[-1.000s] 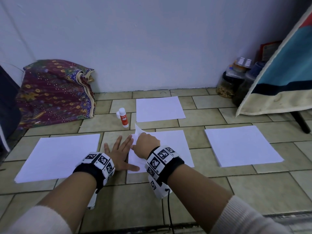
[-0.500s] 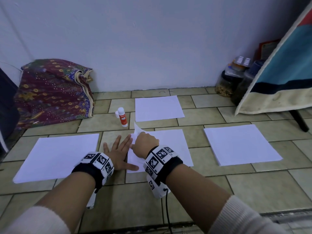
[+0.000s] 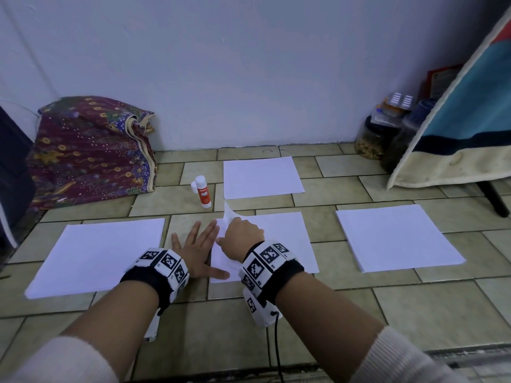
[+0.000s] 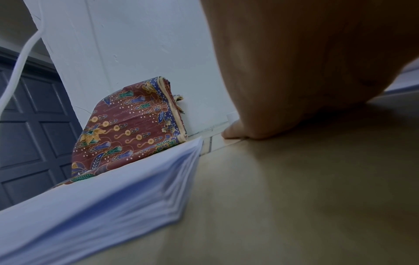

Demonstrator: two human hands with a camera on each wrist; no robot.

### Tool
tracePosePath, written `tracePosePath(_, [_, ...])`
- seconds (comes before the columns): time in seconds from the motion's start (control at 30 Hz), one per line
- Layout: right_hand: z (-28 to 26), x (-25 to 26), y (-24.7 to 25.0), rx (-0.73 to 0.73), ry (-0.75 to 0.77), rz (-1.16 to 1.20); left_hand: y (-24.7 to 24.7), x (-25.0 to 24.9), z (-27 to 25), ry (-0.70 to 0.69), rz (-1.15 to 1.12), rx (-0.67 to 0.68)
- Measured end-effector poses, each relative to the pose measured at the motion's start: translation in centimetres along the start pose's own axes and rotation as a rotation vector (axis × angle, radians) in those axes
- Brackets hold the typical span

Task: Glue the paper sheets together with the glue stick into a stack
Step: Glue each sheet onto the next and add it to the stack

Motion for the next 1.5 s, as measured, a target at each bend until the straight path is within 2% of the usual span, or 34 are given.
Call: tracePosePath(1.5, [-0.40,-0.30,0.46,-0.004,0.041,-0.043,-0.09,0.19,-0.01,-0.017,-0.028,-0.005])
Point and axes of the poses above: each hand's wrist, its own z-axis towards the middle knuckle, its own y-axis out of the back of the hand, x = y × z, the point moved 4 cm from there along z, towards the middle knuckle, and after that the axes turned 15 degrees about -y, right-handed, at the moved point
